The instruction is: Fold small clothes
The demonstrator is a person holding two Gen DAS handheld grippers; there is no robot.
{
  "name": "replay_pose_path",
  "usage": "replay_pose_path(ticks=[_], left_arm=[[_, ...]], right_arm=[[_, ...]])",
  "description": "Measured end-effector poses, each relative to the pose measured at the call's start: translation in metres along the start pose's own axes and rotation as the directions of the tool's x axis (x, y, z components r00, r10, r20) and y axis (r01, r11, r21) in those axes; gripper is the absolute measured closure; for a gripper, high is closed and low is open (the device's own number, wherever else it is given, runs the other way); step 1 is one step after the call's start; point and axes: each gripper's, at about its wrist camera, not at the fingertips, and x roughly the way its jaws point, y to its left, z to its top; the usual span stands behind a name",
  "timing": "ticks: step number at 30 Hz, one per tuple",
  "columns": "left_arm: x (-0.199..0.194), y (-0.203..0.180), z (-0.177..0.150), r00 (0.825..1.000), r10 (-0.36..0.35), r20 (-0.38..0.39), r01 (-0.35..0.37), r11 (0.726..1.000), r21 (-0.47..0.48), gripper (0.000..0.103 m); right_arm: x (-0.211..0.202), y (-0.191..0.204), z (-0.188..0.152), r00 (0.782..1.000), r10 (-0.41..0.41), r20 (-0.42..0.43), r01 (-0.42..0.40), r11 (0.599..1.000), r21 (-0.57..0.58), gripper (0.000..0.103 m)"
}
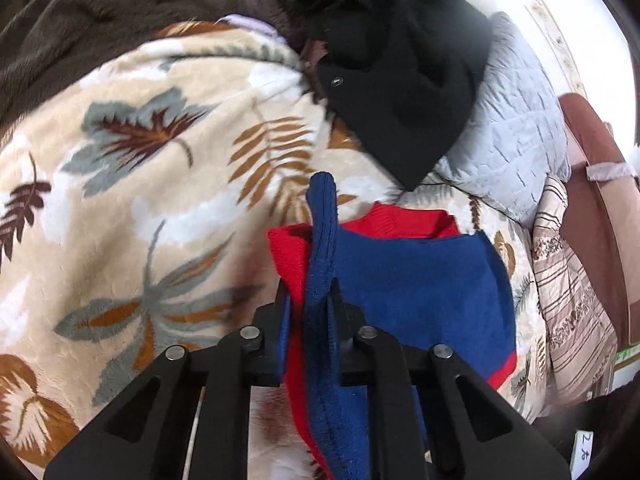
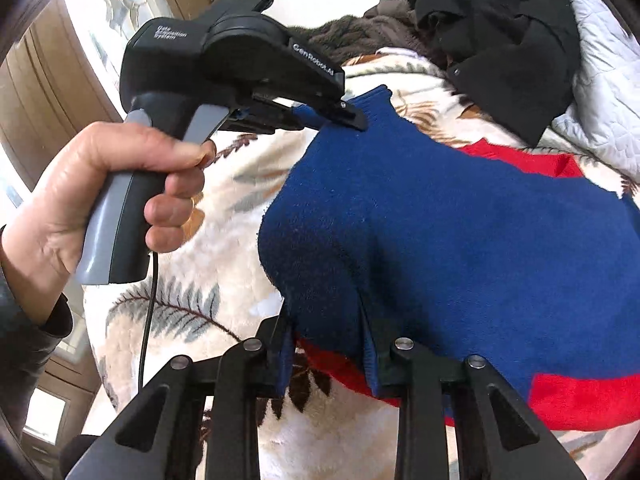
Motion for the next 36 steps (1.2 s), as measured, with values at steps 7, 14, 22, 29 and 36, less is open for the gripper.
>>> replay_pose_path(ticks=[7,14,22,29,36], left_arm=[[-0.014,-0.039,0.010,1.000,-0.009,0.019,0.008,0.999,0.048,0.090],[-0.017,-0.087,0.018,1.000,-0.011,0.025,0.008,0.994,0.108,0.090],[-0.011,-0.159,0.022,1.000,-0.010,0.020,0.006,0.979,0.205,0.090],[0.011,-0.223,0.018,1.000,0.005,0.001,-0.005,0.960,0.280,0.090],[0.043,-0.284,0.011,0.999,0.023,-0.030,-0.010,0.933,0.359,0.090]], right_arm=[[-0.029,-0.023,0.000,0.998,0.029,0.050,-0.031,0.998,0.054,0.076],[-0.056,-0.060,-0.001,0.995,0.033,0.098,-0.044,0.992,0.116,0.077],[-0.087,-0.106,-0.012,0.988,0.027,0.152,-0.057,0.979,0.196,0.078],[-0.113,-0.148,-0.029,0.980,0.023,0.196,-0.076,0.960,0.268,0.081],[-0.129,-0.195,-0.053,0.975,0.010,0.221,-0.089,0.931,0.353,0.082]])
